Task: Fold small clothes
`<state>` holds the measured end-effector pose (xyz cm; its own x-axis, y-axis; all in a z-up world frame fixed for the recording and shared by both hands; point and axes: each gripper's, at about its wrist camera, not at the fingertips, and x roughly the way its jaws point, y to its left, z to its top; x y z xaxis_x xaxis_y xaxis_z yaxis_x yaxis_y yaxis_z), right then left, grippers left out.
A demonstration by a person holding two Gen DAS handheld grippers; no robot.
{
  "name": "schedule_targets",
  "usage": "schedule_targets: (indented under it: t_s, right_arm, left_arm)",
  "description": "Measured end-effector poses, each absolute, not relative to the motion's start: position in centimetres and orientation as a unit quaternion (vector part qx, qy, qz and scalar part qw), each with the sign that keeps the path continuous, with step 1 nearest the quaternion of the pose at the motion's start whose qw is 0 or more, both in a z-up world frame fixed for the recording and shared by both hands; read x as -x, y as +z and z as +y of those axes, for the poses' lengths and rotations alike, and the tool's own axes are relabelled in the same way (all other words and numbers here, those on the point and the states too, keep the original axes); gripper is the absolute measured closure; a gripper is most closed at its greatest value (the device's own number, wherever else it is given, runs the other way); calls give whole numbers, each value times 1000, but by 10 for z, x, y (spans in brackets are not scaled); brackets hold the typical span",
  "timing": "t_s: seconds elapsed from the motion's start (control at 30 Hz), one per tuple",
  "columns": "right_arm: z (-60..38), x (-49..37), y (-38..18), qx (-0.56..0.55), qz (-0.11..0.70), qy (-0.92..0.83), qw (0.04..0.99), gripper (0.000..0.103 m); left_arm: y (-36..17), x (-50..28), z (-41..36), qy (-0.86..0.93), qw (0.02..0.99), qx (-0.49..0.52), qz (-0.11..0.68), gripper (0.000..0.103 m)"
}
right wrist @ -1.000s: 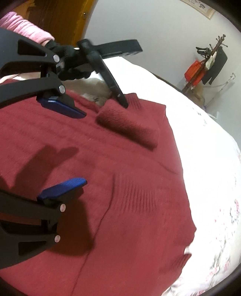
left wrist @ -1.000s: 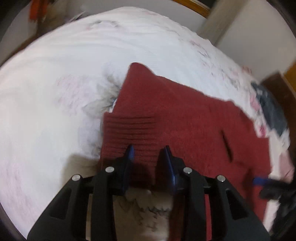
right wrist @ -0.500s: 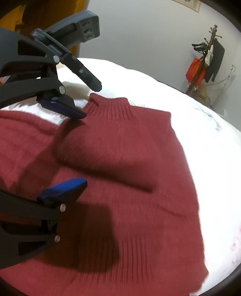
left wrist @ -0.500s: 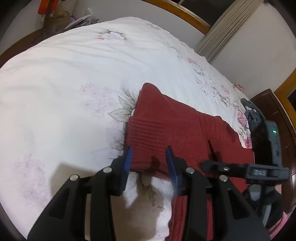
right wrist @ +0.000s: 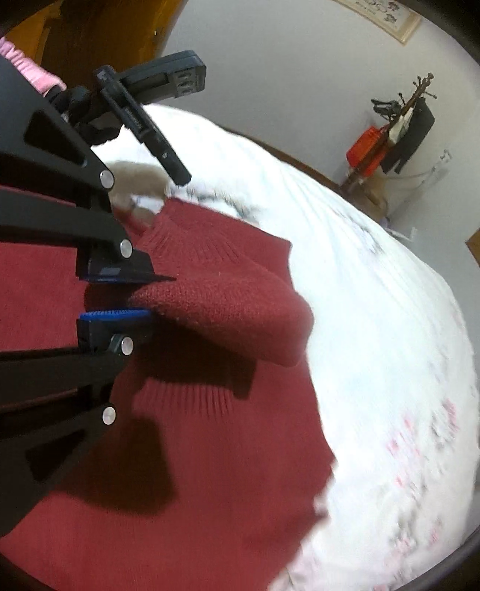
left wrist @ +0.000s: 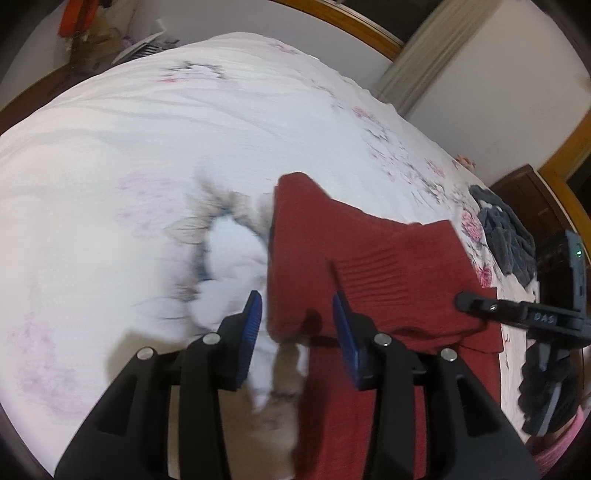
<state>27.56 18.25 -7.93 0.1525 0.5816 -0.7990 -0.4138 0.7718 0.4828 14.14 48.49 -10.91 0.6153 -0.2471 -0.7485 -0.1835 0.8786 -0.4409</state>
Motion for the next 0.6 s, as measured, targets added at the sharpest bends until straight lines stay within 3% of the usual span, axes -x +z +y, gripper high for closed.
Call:
schedule_targets:
  t_s: [0.43, 0.6]
  right_arm:
    - [117, -294, -125, -100, 586, 249, 765, 92]
    - [120, -298, -143, -82, 601, 233, 760, 87]
  left_arm:
    - [-146, -193, 418, -3, 856, 153, 494, 63]
    - [-157, -197, 426, 2, 847, 165, 505, 57]
